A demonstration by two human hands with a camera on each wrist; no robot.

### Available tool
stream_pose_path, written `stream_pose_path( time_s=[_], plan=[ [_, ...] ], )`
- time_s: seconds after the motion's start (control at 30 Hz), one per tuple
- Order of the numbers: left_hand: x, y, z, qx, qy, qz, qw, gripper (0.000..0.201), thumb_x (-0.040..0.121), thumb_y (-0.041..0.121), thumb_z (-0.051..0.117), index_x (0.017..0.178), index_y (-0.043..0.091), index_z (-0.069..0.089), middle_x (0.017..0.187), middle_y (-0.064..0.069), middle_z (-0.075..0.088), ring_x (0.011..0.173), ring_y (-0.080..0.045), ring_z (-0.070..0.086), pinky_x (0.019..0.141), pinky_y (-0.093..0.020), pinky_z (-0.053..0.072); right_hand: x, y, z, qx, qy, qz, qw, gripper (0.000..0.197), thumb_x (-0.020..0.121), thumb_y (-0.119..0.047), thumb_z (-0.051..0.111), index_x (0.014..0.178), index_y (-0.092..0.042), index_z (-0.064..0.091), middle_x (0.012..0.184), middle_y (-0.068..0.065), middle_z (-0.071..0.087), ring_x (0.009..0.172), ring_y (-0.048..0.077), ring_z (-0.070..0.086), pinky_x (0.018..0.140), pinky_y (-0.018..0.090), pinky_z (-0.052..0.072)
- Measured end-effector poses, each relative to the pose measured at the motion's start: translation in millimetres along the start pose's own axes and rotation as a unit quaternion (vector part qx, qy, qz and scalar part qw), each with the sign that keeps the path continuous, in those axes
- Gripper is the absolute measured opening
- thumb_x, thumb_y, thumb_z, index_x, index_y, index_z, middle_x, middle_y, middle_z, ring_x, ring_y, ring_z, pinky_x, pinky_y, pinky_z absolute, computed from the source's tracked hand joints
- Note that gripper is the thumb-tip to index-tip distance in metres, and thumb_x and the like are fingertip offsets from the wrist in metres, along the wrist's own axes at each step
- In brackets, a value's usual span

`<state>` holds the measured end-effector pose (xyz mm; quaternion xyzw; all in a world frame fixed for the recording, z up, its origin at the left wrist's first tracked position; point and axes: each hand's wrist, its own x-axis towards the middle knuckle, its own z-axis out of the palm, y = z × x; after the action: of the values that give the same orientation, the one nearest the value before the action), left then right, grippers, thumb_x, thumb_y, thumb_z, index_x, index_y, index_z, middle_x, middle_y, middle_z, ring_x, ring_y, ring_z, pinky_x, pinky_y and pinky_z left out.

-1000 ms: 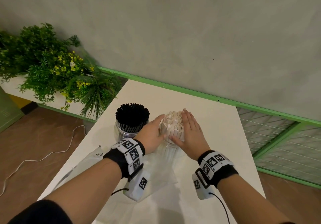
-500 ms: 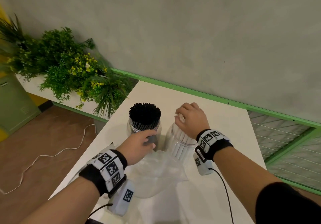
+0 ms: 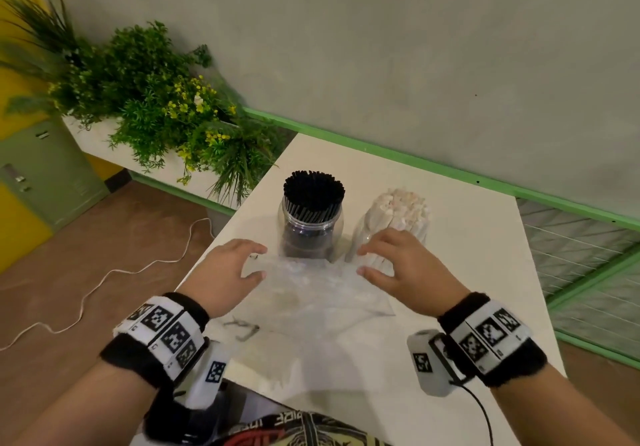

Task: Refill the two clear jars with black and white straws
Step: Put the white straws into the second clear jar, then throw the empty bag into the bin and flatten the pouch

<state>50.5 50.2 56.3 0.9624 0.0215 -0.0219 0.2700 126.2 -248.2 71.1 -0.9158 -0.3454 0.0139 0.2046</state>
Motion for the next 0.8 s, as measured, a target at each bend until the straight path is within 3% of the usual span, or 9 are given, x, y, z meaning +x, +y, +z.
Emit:
stream_pose_path(
  time_s=[0.07,0.17,0.3,0.4,0.5,0.63,0.7,0.8],
  plan=[
    [-9,-18,2,0.063,-0.019,-0.08,0.995,0.051,0.089,0.038,0.058,0.136,0.028,0.041,0.143,0.0,0.04,0.125,-0.024,0.045,0.103,-0.034,0.036,-20,-1,20,-0.029,-0.054,0.043,0.997,0.05,0.084,-0.056,0.059,0.126,-0.03,0.053,0.124,-0.005,0.044,0.109,0.017,0.045,0.088,0.035,0.047],
    [-16,-38,9,0.075,-0.06,-0.183,0.978,0.062,0.087,0.041,0.058,0.141,0.028,0.031,0.143,-0.009,0.04,0.121,-0.03,0.049,0.099,-0.039,0.042,-31,0,46,-0.02,-0.078,0.105,0.991,0.061,0.081,-0.048,0.069,0.132,-0.027,0.044,0.13,-0.002,0.036,0.107,0.02,0.048,0.086,0.034,0.048],
    [-17,-51,23,-0.09,-0.029,-0.237,0.967,0.046,0.087,0.038,0.061,0.129,0.028,0.046,0.12,-0.006,0.061,0.097,-0.022,0.061,0.089,-0.035,0.047,-33,1,66,0.014,-0.036,0.118,0.992,0.044,0.081,-0.023,0.073,0.12,-0.021,0.052,0.119,-0.003,0.042,0.086,0.023,0.059,0.074,0.031,0.05],
    [-15,-51,28,-0.251,0.032,-0.285,0.924,0.032,0.085,0.04,0.063,0.112,0.025,0.056,0.103,-0.005,0.065,0.086,-0.023,0.067,0.08,-0.04,0.055,-34,3,66,0.034,0.022,0.089,0.995,0.026,0.081,-0.009,0.068,0.103,-0.019,0.059,0.104,-0.006,0.047,0.077,0.024,0.062,0.068,0.034,0.051],
    [-11,-46,31,-0.346,0.066,-0.306,0.885,0.029,0.084,0.032,0.068,0.105,0.015,0.056,0.097,-0.009,0.063,0.082,-0.025,0.065,0.071,-0.038,0.057,-33,4,59,0.057,0.076,0.054,0.994,0.021,0.082,0.0,0.062,0.097,-0.015,0.062,0.098,-0.005,0.051,0.076,0.017,0.059,0.069,0.035,0.053],
    [-7,-43,36,-0.399,0.088,-0.311,0.858,0.023,0.084,0.01,0.066,0.102,0.01,0.052,0.101,-0.014,0.055,0.082,-0.027,0.058,0.077,-0.044,0.056,-32,-3,53,0.066,0.135,0.042,0.988,0.023,0.083,0.006,0.057,0.093,-0.014,0.062,0.09,-0.006,0.053,0.072,0.012,0.053,0.067,0.034,0.051],
    [-5,-42,34,-0.388,0.104,-0.296,0.867,0.012,0.085,0.007,0.063,0.088,0.013,0.053,0.102,-0.016,0.054,0.085,-0.029,0.057,0.072,-0.042,0.056,-32,-4,48,0.06,0.163,0.046,0.984,0.023,0.083,0.007,0.056,0.092,-0.014,0.059,0.092,-0.007,0.052,0.072,0.012,0.051,0.064,0.033,0.05],
    [-5,-40,21,-0.321,0.138,-0.272,0.897,0.022,0.085,0.006,0.058,0.069,0.016,0.047,0.085,-0.012,0.054,0.078,-0.03,0.057,0.063,-0.036,0.052,-35,1,32,-0.001,0.203,0.055,0.978,0.027,0.08,0.009,0.056,0.09,-0.016,0.056,0.097,-0.007,0.051,0.069,0.014,0.05,0.054,0.031,0.046]
  ],
)
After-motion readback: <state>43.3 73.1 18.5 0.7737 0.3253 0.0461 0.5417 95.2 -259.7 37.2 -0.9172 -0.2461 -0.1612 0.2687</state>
